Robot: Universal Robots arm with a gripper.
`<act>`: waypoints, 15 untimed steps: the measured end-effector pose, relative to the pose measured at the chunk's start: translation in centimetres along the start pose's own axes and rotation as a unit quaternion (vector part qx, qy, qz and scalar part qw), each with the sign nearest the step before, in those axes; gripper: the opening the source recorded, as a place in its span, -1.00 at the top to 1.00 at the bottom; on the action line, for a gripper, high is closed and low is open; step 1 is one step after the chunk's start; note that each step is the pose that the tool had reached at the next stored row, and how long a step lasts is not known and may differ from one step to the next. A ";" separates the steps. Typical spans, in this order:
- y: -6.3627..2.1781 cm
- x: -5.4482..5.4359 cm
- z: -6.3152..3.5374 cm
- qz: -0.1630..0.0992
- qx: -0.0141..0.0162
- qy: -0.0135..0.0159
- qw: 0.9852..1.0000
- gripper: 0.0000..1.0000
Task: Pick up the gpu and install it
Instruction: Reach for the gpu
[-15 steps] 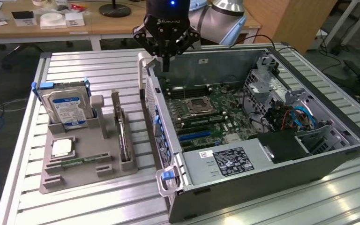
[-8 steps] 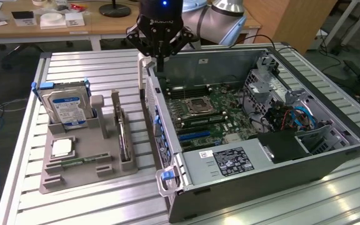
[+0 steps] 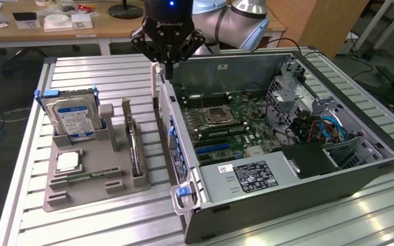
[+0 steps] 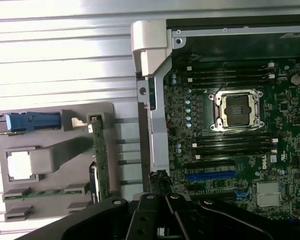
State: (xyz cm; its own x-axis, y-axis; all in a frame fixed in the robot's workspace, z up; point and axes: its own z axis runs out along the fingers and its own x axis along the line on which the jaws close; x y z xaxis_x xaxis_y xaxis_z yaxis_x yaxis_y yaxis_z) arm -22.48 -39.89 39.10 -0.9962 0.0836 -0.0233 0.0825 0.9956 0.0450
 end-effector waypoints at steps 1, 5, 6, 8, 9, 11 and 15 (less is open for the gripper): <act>-0.01 0.1 0.00 0.000 0.000 0.000 1.000 0.79; -0.06 0.7 0.00 0.000 0.000 0.000 1.000 0.79; -0.07 0.9 0.00 0.001 0.000 0.000 1.000 0.79; -0.10 1.1 0.00 0.001 0.000 0.000 1.000 0.79; -0.10 1.3 -0.01 0.001 0.000 0.000 1.000 0.79; -0.13 1.5 0.00 0.001 0.000 0.000 1.000 0.79; -0.18 2.1 -0.02 0.002 0.000 0.000 1.000 0.79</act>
State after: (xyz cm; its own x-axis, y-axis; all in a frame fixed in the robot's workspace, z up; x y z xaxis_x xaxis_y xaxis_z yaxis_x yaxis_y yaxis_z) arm -24.63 -39.88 39.06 -0.9960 0.0867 -0.0232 0.0856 0.9953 0.0450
